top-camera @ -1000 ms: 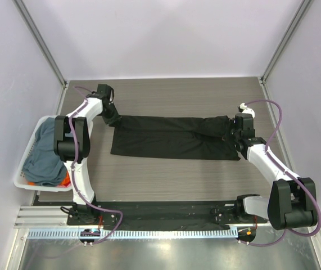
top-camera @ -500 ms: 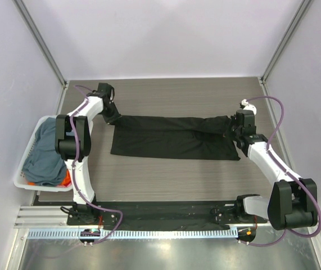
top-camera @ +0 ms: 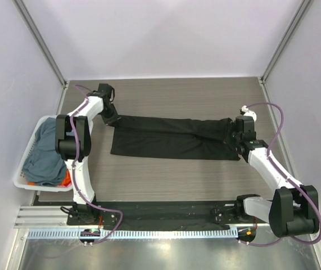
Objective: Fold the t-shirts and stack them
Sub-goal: Fold the tshirt
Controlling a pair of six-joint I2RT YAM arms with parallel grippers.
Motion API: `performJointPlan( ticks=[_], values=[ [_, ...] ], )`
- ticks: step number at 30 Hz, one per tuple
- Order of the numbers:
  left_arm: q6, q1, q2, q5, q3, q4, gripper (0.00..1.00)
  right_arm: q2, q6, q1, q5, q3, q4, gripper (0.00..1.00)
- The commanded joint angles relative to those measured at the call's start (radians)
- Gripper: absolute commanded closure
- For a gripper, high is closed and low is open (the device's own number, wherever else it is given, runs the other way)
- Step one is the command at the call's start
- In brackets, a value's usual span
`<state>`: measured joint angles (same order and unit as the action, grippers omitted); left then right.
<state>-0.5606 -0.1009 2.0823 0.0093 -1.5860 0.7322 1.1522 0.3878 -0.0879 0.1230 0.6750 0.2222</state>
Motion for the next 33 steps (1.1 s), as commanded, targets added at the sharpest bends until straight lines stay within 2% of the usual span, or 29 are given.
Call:
performJointPlan(
  ticks=[1,17,26,33],
  values=[
    [0.022,-0.002,-0.016,-0.015,-0.015,0.010,1.00,-0.020,0.020,-0.010,0.024,-0.055,-0.012,0.99],
    [0.041,-0.002,0.005,-0.034,-0.037,0.047,1.00,-0.051,0.080,-0.044,0.000,-0.137,-0.033,0.99],
    [0.045,-0.003,-0.001,-0.026,-0.040,0.059,1.00,-0.043,0.204,-0.125,0.096,-0.138,0.029,0.99],
    [0.057,-0.003,0.005,-0.045,-0.063,0.084,1.00,-0.065,0.229,-0.138,0.208,-0.153,0.065,0.99]
  ],
)
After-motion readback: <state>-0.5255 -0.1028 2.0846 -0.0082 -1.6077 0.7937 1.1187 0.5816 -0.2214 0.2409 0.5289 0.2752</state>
